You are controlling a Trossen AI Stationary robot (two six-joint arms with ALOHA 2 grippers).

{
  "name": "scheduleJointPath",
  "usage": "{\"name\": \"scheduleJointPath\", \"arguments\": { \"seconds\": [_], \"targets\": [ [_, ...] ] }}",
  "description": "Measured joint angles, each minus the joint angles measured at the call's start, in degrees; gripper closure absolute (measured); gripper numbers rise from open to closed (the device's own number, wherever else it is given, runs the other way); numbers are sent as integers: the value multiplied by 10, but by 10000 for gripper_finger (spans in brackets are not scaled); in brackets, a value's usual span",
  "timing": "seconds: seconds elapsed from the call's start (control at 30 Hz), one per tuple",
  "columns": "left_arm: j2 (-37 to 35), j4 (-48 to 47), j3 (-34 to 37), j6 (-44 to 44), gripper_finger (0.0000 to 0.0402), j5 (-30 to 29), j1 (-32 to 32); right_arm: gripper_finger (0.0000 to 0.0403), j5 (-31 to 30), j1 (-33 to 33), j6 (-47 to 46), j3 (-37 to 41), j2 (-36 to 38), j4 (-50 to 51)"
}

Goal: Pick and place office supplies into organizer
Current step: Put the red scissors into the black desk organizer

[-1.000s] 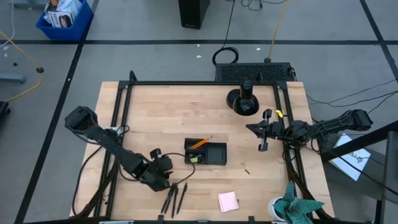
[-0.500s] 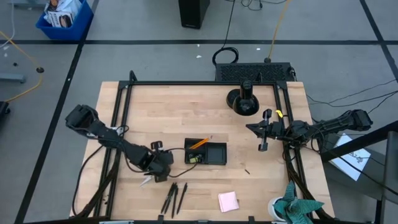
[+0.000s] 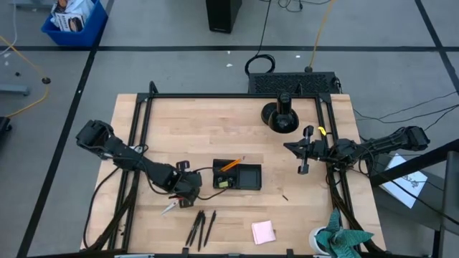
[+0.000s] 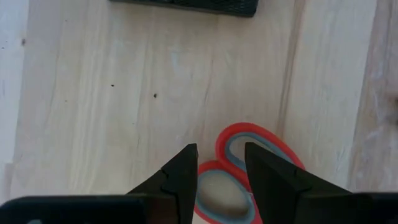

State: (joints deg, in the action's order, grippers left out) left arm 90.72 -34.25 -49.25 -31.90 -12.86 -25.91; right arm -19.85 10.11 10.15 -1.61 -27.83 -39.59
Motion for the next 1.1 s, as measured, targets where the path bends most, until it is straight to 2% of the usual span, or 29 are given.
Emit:
{"name": "scheduleJointPath", "arguments": {
  "seconds": [1.1],
  "targets": [
    [0, 5, 0, -20, 263, -22, -15, 403, 0, 0, 0, 0, 0, 0]
  ]
}}
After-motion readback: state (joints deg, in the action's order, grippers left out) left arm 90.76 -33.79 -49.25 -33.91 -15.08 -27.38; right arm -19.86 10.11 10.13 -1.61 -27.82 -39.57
